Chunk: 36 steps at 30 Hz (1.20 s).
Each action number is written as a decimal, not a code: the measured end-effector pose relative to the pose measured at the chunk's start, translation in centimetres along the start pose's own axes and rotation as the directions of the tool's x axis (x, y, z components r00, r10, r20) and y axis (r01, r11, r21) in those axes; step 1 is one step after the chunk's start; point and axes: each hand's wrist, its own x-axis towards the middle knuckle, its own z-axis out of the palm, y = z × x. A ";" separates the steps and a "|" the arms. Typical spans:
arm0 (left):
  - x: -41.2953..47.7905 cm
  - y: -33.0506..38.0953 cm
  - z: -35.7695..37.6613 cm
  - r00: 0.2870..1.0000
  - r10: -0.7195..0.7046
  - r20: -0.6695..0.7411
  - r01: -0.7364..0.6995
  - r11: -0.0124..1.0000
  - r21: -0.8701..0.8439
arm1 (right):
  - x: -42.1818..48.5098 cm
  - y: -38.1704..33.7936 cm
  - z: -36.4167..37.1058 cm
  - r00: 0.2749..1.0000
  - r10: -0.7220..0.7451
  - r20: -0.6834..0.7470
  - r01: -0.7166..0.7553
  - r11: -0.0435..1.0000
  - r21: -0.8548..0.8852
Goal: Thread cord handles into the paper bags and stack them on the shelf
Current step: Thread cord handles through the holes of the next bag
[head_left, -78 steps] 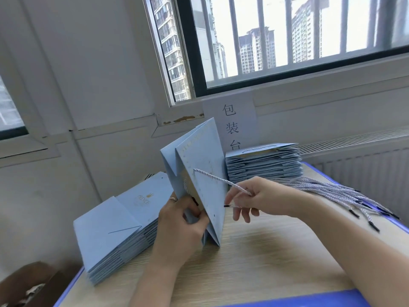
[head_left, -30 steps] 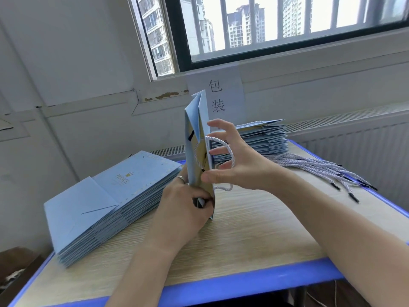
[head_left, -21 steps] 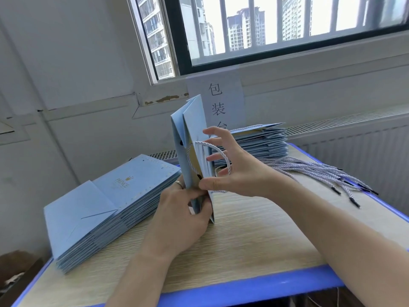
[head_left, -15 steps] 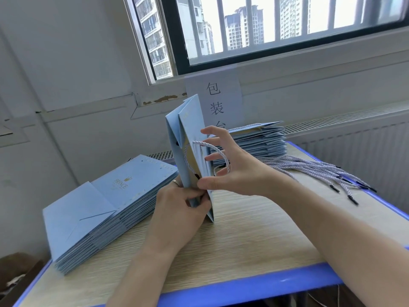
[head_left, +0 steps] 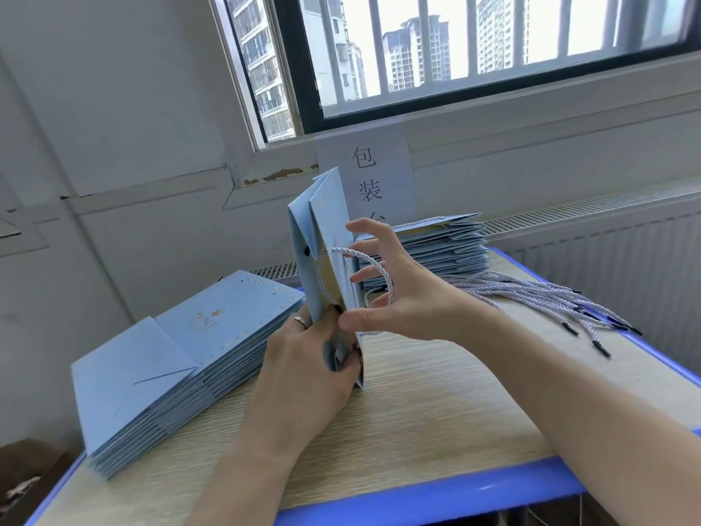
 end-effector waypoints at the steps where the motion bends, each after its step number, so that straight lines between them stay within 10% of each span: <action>1: 0.0 0.0 0.0 1.000 0.007 0.001 -0.007 1.000 0.002 | 0.0 0.0 0.0 1.000 0.002 0.000 -0.002 1.000 0.004; 24: 1.6 1.1 0.0 0.927 -0.094 -0.362 0.018 0.978 -0.208 | -0.1 -0.4 0.3 0.999 -0.021 -0.046 0.024 0.998 0.061; 36: 1.3 0.0 0.5 0.976 -0.094 -0.196 0.065 0.987 -0.149 | -0.3 -0.7 0.7 0.999 -0.028 -0.020 0.027 0.999 -0.040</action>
